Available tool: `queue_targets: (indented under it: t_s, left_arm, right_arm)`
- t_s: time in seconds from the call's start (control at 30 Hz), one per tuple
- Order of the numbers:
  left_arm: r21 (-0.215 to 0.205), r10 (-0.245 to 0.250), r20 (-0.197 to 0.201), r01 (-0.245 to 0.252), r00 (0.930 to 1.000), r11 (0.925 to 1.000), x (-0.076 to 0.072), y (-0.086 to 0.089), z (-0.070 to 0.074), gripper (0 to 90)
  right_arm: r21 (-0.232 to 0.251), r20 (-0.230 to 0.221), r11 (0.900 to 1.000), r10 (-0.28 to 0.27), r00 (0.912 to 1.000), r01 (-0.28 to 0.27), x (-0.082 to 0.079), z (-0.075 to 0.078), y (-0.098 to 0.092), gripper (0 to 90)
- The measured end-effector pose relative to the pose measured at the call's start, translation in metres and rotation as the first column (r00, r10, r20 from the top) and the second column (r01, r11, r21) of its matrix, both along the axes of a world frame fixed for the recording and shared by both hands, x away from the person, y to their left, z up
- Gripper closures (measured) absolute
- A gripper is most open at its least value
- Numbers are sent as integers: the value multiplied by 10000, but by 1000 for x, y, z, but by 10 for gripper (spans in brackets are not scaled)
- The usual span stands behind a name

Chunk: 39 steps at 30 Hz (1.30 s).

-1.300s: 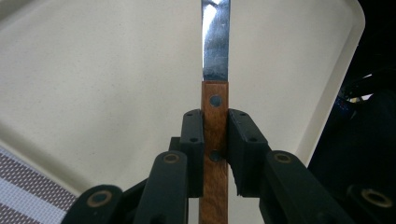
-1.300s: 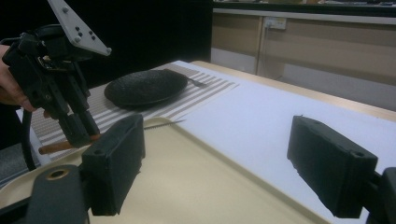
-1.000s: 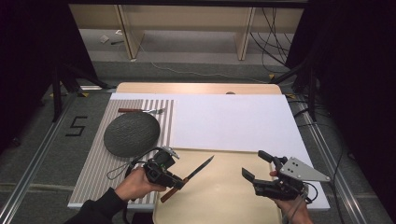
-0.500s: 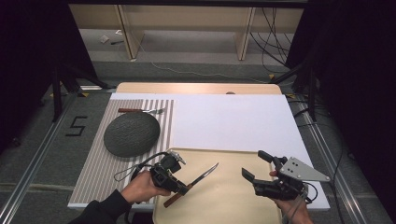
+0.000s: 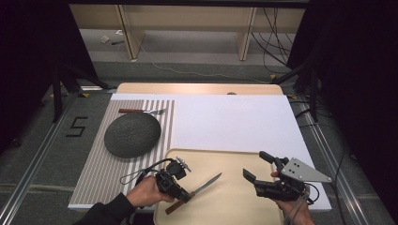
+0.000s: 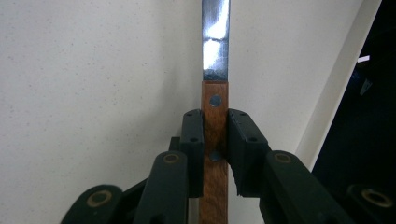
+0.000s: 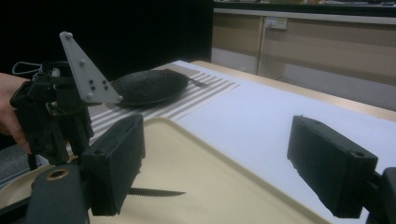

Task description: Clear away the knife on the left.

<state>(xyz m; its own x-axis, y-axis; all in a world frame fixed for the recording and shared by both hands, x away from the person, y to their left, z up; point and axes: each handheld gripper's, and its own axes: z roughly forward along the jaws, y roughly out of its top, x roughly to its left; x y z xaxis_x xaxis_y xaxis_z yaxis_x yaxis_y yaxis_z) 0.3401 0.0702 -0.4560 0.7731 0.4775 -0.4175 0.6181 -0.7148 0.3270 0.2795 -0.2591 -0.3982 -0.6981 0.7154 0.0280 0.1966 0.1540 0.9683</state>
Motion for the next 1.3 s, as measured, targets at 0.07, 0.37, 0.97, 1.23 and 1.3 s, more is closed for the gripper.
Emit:
queue_targets:
  t_s: [0.07, 0.37, 0.97, 1.23, 1.3]
  left_arm:
    - [54, -52, 16, 52, 10000, 10000, 0, 0, -1, 767]
    - [388, -184, 35, 182, 9998, 9991, -1, -3, -7, 766]
    - [120, -404, 618, 397, 9973, 9991, -9, -8, 2, 454]
    - [-522, -287, 1441, 365, 9892, 9980, -12, -8, 12, 328]
    - [-634, -296, 1715, 410, 9847, 9971, -14, -8, 15, 336]
  right_arm:
    - [0, -2, 10000, 1, 10000, -1, 0, 0, 0, 201]
    - [-2, 14, 10000, 20, 10000, -20, 0, 0, 0, 201]
    - [-11, 23, 10000, 31, 10000, -31, 0, 0, 0, 201]
    - [-12, 17, 10000, 39, 10000, -39, 0, 0, 0, 201]
    - [-13, 14, 10000, 49, 10000, -49, 0, 0, 0, 201]
